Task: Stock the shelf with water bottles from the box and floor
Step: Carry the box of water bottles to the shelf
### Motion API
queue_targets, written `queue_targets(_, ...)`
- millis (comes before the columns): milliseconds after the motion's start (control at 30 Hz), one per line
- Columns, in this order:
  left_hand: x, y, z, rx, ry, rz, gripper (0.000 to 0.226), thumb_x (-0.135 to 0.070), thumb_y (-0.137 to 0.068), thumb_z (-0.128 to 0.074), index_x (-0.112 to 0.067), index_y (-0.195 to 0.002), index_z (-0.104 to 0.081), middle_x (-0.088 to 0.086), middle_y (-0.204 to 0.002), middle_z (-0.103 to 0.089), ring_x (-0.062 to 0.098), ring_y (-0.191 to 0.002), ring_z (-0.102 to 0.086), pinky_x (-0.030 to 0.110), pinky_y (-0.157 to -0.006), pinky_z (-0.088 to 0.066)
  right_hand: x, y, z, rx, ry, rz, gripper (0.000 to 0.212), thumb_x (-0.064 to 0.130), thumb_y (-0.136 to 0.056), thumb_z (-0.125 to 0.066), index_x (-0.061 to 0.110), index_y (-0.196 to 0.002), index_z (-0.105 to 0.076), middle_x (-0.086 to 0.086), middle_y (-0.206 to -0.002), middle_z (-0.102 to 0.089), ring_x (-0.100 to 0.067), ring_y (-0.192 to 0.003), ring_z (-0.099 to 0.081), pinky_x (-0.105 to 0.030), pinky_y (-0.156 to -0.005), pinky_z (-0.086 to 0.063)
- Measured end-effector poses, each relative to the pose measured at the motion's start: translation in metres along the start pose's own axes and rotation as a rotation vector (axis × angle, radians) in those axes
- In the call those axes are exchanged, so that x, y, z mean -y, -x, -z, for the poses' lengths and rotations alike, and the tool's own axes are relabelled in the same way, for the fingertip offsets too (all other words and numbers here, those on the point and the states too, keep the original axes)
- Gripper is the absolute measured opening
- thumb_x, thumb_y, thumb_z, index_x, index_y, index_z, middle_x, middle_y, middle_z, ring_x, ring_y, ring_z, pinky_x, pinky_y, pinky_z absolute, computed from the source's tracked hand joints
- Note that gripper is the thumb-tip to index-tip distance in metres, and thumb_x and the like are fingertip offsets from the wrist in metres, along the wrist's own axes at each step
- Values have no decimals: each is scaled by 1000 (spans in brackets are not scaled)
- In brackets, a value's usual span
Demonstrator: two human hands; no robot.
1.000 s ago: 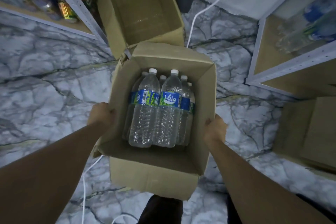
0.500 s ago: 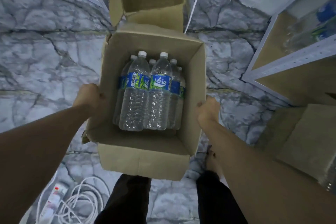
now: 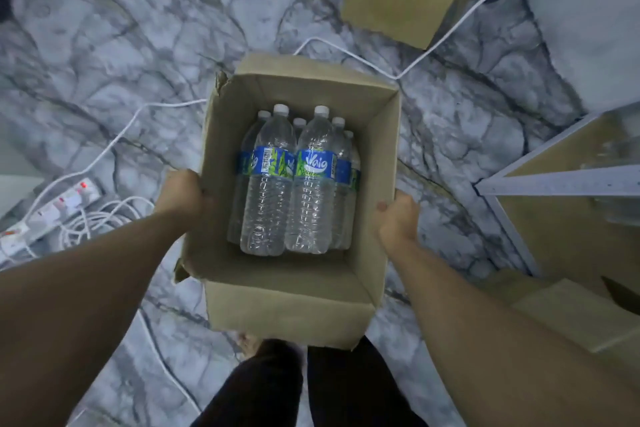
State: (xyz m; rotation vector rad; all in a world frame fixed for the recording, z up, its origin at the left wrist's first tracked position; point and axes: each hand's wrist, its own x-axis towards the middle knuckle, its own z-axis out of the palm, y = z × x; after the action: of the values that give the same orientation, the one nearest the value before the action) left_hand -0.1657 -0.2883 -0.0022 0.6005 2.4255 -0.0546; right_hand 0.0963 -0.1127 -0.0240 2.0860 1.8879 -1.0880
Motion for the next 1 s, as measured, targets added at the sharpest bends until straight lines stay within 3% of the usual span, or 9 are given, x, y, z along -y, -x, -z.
queue_targets(133,38,35,-23,10,77,76,20,-4,-79,-63,15,-79,-62,38,-85,-61,51,-84,-61,47,-72,-46,-10,20,-12,32,62,28,26,9,-98,-49,-4,-115,-64,-23,-108,-66,-32,-91,-63,-32,-70,-45)
queue_targets(300,75,71,-46,-3,149,172,23,-7,-81,-61,16,-87,-63,39,-93,-60,51,-90,-59,48,-74,-46,-19,39,-26,59,122,140,25,11,-96,-52,-4,-110,-66,-25,-107,-67,-39,-97,-65,-32,-74,-47)
queue_targets(467,103,102,-70,-11,230,272,12,-3,-82,-61,7,-77,-57,24,-75,-50,46,-83,-61,37,-63,-39,-23,52,-36,97,186,247,26,12,-97,-54,-4,-113,-66,-24,-111,-68,-37,-100,-65,-31,-78,-48)
queue_targets(600,116,127,-88,-18,233,328,21,-7,-86,-62,15,-86,-60,35,-86,-59,49,-88,-61,44,-69,-42,-19,59,-41,146,208,300,27,15,-98,-53,-2,-115,-65,-22,-112,-68,-35,-102,-64,-25,-76,-42)
queue_targets(767,128,156,-109,-48,280,377,23,-6,-85,-64,17,-84,-62,32,-79,-57,48,-85,-62,44,-69,-45,-24,68,-44,185,255,381,27,14,-97,-54,-3,-114,-65,-24,-112,-67,-37,-103,-64,-35,-86,-52)
queue_targets(867,139,169,-119,-66,335,394,21,-5,-84,-64,15,-82,-61,25,-75,-53,47,-82,-62,44,-68,-46,-29,76,-50,188,277,421,27,14,-96,-54,-4,-111,-66,-25,-109,-68,-37,-101,-65,-37,-86,-54)
queue_targets(1000,155,184,-130,-66,361,407,22,-8,-85,-62,14,-79,-61,30,-78,-58,44,-77,-62,42,-66,-47,-39,91,-57,197,304,431,26,14,-95,-55,-5,-108,-66,-25,-107,-68,-39,-100,-64,-43,-87,-55)
